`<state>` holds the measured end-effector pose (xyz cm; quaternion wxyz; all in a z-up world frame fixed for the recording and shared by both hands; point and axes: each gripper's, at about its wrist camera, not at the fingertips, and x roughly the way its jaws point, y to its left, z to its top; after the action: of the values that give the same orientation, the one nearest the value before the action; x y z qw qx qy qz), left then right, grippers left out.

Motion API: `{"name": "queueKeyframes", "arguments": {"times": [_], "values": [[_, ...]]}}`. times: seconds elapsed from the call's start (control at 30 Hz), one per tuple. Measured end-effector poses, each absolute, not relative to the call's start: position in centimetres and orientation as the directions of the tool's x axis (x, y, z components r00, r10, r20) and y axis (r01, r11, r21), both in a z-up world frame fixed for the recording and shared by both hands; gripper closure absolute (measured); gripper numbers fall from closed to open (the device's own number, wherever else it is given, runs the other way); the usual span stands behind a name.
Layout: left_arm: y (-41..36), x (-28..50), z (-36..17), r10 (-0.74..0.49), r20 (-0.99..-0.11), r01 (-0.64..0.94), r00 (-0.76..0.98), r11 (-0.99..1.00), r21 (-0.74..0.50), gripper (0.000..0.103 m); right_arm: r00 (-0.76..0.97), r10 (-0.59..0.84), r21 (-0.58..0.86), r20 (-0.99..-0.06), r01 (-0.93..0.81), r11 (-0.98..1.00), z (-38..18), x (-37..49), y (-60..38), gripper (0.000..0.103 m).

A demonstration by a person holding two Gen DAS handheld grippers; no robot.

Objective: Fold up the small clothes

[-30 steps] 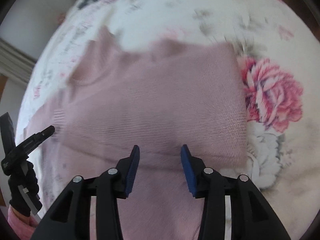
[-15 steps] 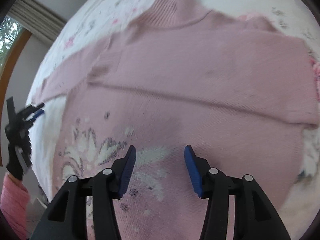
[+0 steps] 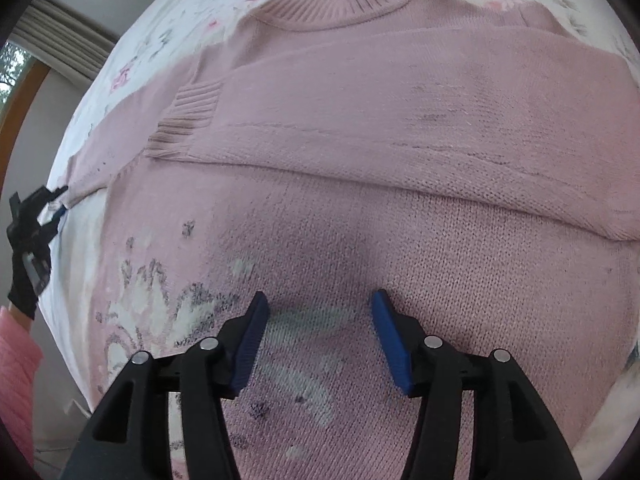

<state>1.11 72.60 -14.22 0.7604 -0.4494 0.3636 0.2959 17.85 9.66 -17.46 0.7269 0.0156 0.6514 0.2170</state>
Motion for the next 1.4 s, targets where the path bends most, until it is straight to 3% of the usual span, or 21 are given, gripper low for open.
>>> {"name": "queueKeyframes", "arguments": {"times": [0.2,0.4,0.8,1.13,1.4], "values": [[73.0,1.8,-14.1,0.132,-0.809,-0.772,0.573,0.416,-0.480,0.095,0.062,0.330,0.297,-0.942,-0.308,0.904,-17.5,17.9,10.0,0.044],[71.1,2.2,-11.4,0.162,-0.772,-0.734,0.615,0.477,-0.484,0.096,0.064,0.340,0.306,-0.938,-0.305,0.902,-17.4,17.9,9.8,0.044],[58.5,7.9,-5.4,0.039,-0.693,-0.498,0.720,0.724,-0.476,0.096,0.132,0.364,0.319,-0.922,-0.275,0.907,-13.5,16.5,6.7,0.045],[45.5,13.2,-6.4,-0.122,-0.665,-0.346,0.737,0.776,-0.527,0.096,0.180,0.365,0.319,-0.913,-0.240,0.917,-11.8,15.9,3.3,0.045],[39.2,15.8,-9.6,-0.193,-0.704,-0.316,0.683,0.791,-0.524,0.096,0.178,0.377,0.341,-0.909,-0.203,0.918,-12.7,15.9,1.9,0.045]]}}
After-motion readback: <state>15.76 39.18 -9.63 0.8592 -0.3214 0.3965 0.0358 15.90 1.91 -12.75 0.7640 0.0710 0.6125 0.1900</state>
